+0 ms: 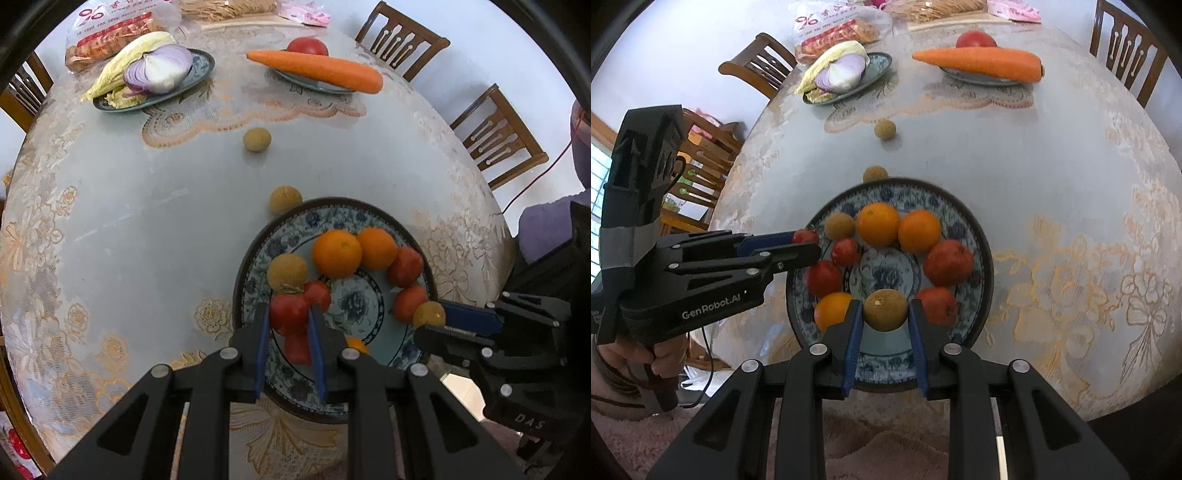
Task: Organize fruits
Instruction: 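Carry the red tomato to the plate and release it from the left tool, then move both tools back toward the remaining yellow-green fruits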
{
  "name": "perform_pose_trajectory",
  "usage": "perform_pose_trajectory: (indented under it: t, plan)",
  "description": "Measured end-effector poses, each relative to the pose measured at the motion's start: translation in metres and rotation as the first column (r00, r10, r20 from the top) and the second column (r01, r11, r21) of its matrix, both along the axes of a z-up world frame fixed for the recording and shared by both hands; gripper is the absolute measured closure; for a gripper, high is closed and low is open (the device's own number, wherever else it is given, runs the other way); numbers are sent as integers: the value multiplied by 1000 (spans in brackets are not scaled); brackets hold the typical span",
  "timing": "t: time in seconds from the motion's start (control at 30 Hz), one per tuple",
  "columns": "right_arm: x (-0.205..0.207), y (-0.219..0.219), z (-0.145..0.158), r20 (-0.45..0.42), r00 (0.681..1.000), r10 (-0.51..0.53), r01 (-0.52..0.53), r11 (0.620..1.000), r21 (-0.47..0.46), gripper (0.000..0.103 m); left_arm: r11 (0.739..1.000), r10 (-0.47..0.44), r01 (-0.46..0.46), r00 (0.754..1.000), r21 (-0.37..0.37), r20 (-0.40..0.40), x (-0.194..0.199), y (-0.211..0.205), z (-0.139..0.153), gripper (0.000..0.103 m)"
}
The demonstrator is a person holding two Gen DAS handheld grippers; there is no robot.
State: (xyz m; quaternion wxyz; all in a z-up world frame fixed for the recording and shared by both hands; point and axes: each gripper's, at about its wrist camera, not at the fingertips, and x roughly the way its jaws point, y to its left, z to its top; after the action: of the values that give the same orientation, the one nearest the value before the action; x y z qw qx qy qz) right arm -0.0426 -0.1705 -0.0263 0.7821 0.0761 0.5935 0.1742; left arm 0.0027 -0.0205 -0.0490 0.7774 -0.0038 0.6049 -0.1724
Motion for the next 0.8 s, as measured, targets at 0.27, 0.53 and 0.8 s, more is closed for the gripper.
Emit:
perform_pose_trajectory:
  t: [0.27, 0.53, 0.8]
  plan:
    - [-4, 3, -9, -40, 999, 5, -5, 1000, -1, 77, 1000, -7, 7, 1000, 2, 0, 1, -1, -1, 82]
    - [-4, 15, -19, -82, 996, 44, -46, 999, -21, 77, 1000, -17, 17, 1000, 6, 1, -3, -1, 0, 80]
    - [-2, 21, -22, -95, 994, 57, -60, 998, -27, 77, 1000, -25, 25, 1000, -4, 11, -8, 3, 6, 69]
